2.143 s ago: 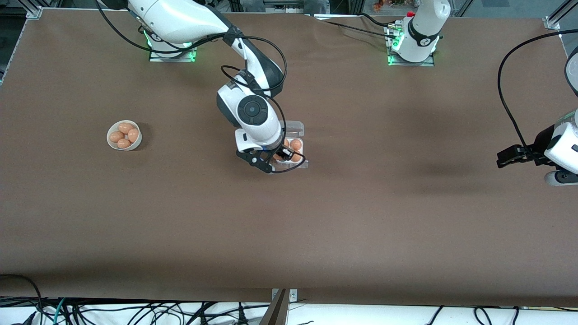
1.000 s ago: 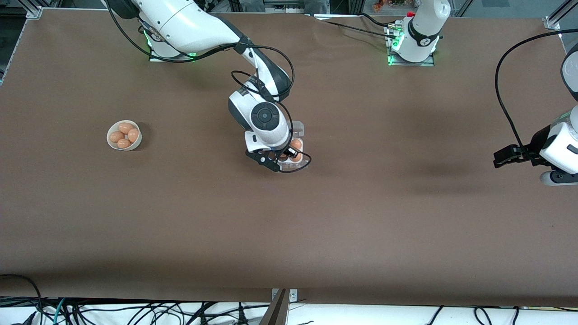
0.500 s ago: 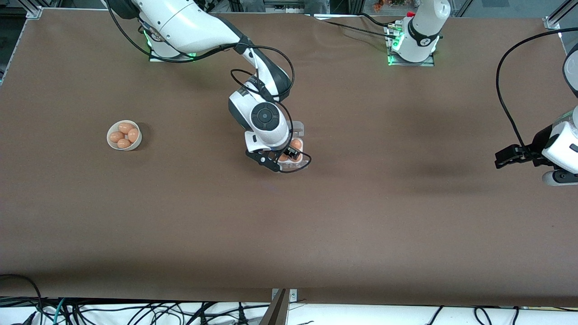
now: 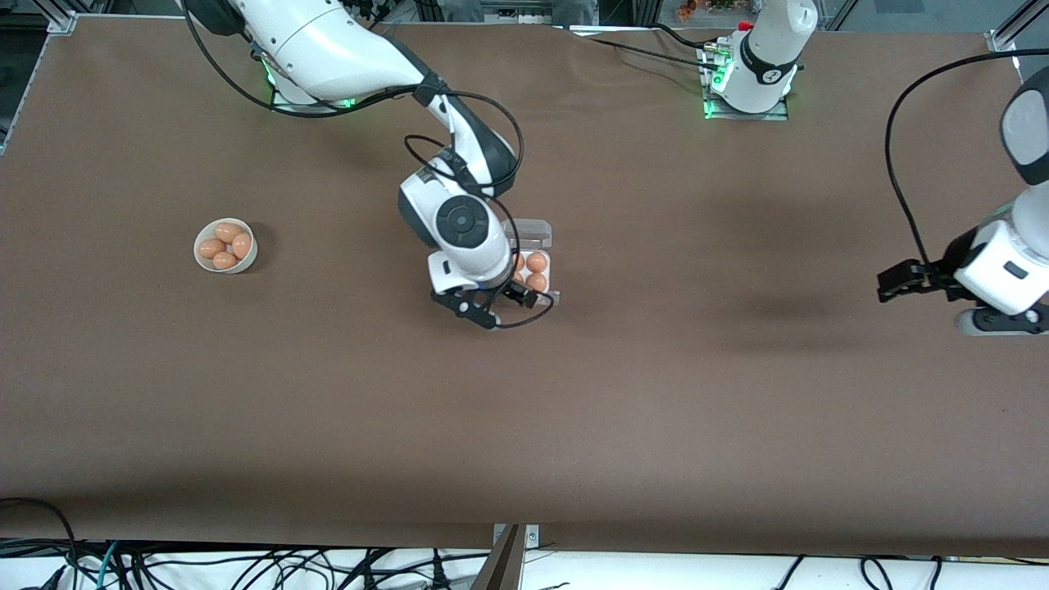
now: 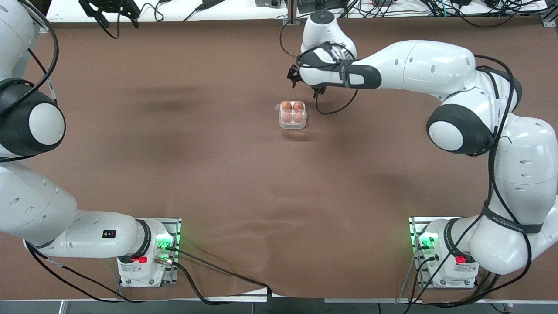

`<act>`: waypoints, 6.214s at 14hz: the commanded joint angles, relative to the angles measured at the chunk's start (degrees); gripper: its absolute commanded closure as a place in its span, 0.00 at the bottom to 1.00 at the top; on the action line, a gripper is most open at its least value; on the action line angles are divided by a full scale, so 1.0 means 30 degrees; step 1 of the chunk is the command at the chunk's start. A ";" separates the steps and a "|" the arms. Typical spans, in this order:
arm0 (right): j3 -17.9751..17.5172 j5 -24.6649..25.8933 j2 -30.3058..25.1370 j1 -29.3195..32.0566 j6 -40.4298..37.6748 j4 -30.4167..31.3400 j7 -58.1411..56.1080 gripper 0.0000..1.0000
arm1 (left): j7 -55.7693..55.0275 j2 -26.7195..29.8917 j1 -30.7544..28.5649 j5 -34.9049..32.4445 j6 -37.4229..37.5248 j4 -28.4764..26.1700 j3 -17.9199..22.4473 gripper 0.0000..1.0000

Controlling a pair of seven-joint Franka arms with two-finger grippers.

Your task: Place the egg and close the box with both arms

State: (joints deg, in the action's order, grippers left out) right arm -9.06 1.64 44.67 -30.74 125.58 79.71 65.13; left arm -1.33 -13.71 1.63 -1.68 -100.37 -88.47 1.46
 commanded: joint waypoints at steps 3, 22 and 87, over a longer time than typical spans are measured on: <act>-0.0115 0.0271 -0.0589 0.2129 -0.1541 -0.0406 -0.3513 0.00 | -0.3794 -0.0264 -0.0076 0.0414 0.2367 0.0925 -0.3290 0.18; 0.2990 0.0067 -1.2948 0.7903 -0.9802 0.4955 -1.9804 0.00 | -1.6753 -0.7027 0.7274 0.5863 0.4746 0.3090 -0.8308 1.00; 0.4573 -0.0050 -1.4156 0.8021 -1.0630 0.4838 -2.1360 0.00 | 0.1235 -0.1876 0.0920 0.2078 0.2490 0.3388 0.2679 0.00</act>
State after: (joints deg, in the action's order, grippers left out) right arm 4.85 1.66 2.64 -6.83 93.96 93.93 1.63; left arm 1.69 -22.49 3.67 1.46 -92.02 -74.14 9.15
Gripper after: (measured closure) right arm 0.000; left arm 0.000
